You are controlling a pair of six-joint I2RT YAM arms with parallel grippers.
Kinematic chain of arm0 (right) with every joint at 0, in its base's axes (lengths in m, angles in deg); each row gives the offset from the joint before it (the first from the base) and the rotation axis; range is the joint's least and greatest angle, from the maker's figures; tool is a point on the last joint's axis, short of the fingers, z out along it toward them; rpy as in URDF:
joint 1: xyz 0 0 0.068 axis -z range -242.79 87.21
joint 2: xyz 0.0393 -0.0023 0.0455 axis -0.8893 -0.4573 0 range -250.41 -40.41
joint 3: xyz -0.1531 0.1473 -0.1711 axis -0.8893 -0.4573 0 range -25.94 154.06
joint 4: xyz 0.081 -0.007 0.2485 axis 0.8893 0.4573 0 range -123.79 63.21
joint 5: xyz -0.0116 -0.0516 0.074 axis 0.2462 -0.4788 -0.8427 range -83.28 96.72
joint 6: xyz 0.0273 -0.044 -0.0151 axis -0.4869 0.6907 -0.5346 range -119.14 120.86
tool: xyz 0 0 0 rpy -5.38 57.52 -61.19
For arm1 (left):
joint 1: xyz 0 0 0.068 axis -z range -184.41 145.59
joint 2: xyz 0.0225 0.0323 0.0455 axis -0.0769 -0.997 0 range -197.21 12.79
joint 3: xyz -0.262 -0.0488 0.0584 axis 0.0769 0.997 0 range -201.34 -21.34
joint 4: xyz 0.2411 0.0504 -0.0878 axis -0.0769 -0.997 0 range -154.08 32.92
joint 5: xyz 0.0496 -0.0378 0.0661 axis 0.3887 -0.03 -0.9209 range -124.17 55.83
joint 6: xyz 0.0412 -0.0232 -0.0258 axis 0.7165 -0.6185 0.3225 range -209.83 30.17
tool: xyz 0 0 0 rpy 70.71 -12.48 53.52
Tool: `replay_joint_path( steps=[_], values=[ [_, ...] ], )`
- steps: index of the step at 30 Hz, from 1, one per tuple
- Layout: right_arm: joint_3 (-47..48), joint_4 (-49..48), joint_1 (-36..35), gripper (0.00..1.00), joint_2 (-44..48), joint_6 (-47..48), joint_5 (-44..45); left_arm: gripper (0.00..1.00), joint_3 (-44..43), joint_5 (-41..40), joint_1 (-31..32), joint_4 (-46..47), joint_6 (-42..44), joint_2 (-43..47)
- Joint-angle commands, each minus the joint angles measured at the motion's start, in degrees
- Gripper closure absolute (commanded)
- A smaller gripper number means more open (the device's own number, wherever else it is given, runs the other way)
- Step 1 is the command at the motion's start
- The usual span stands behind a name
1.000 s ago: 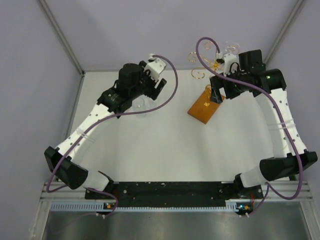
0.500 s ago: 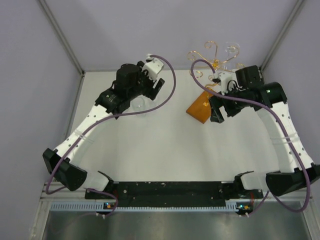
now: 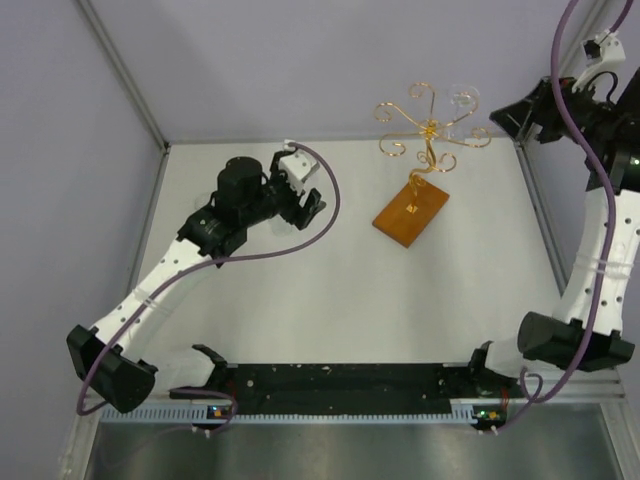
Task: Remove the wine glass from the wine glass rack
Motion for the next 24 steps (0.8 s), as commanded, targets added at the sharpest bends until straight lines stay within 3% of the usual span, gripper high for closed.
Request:
replay_joint_path(
  steps=[1,7,10,17,24],
  values=[
    [-8.7,-26.9,5.5,0.20,-7.0,-10.4,-3.9,0.25,3.3,7.4,-0.1,5.7,3.9,1.1],
    [-17.1,-54.0,8.3,0.16,-15.9,-10.6,-10.3,0.26,0.1,5.6,-0.1,1.9,7.7,-3.4],
    [-19.0,-68.9,9.3,0.20,-22.5,-15.0,-14.9,0.26,-2.6,4.2,0.0,-1.4,9.8,-6.2],
    [-8.8,-91.6,9.2,0.26,-39.1,-27.3,-26.0,0.27,-7.8,3.8,0.1,-5.8,15.6,-11.7],
    [-4.2,-109.8,7.1,0.29,-46.7,-36.8,-34.0,0.27,-13.9,-0.8,1.5,-14.1,18.3,-17.4]
  ],
)
